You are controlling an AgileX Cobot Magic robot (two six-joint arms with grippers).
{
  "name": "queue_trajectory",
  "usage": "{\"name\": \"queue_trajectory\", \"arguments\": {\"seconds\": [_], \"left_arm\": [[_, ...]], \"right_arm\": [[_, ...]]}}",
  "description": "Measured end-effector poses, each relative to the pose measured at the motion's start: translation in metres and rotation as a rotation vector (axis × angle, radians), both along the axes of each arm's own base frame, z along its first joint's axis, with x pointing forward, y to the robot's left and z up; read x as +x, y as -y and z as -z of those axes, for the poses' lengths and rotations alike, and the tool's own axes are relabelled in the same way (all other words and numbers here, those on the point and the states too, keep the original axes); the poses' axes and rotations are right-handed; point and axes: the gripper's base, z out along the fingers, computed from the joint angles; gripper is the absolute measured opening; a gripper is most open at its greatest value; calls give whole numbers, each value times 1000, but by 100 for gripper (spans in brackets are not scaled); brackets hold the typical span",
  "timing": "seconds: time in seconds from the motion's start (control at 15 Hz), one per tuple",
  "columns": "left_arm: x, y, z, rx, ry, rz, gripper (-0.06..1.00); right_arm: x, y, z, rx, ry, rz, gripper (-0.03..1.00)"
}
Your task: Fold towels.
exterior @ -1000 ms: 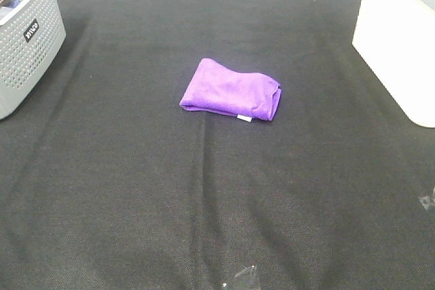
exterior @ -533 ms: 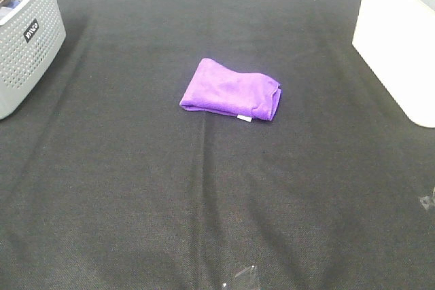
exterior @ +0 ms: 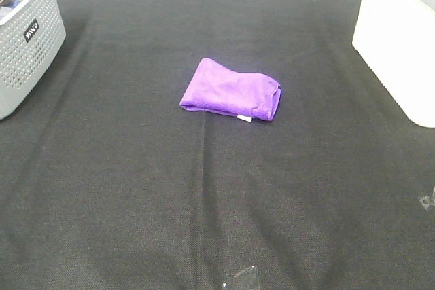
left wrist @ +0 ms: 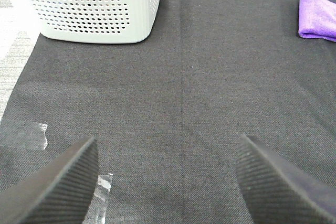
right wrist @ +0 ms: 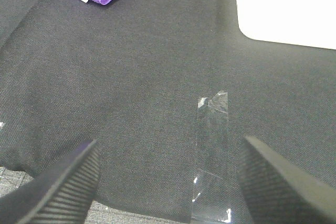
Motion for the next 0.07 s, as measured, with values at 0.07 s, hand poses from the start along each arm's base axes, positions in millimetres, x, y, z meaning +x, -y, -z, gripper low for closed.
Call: {"name": "queue_trajectory", "arguments": {"seconds": [0.07], "left_arm": [[0, 0, 0, 0, 0, 0, 69]], "right_arm": [[0, 0, 0, 0, 0, 0, 71]]}}
